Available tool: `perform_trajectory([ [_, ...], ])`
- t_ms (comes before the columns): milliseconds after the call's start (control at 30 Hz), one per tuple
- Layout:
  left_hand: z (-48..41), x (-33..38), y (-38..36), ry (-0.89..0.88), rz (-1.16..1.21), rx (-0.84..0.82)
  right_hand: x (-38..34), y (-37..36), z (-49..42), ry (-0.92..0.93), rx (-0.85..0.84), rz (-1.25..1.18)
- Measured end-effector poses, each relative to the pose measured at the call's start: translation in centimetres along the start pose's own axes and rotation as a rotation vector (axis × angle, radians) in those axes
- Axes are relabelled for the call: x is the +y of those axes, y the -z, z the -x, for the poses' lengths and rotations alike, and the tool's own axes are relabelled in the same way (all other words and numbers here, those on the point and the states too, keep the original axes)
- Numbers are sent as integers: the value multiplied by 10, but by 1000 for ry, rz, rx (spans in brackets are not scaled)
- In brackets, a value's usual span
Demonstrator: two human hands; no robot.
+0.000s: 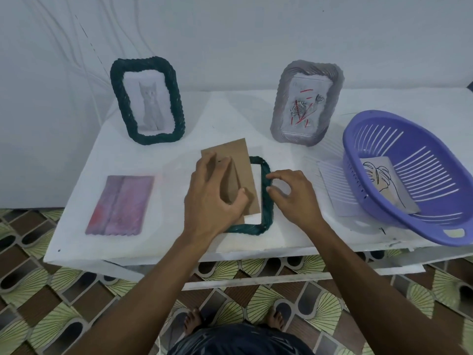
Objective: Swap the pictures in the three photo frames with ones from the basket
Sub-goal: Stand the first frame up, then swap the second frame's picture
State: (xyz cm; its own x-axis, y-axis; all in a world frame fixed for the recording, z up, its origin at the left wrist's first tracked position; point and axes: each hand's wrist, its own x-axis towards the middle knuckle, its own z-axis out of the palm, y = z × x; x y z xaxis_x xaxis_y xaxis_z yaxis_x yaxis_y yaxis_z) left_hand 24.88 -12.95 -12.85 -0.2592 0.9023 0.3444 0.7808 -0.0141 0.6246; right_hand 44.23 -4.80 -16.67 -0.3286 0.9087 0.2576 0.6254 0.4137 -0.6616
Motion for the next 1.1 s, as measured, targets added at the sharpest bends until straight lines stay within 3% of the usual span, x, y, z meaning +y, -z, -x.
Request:
perform_trajectory([
  [267, -8, -37, 37, 28, 240, 124, 0, -2, -1, -6, 12, 11],
  [467, -5, -70, 45, 77, -133, -21, -3, -2, -1, -30, 6, 7],
  [600, 2, -84, 41, 95, -237, -129, -4, -1, 0, -50, 9, -10],
  [767, 4, -88, 38, -14, -423, -217, -6, 0, 2, -74, 5, -16],
  [933, 1, -87, 41, -62, -456, -245, -6, 1, 3, -66, 9, -14],
  [1100, -8, -55, 30, -92, -339, -274, -5, 0, 3, -62, 12, -14],
])
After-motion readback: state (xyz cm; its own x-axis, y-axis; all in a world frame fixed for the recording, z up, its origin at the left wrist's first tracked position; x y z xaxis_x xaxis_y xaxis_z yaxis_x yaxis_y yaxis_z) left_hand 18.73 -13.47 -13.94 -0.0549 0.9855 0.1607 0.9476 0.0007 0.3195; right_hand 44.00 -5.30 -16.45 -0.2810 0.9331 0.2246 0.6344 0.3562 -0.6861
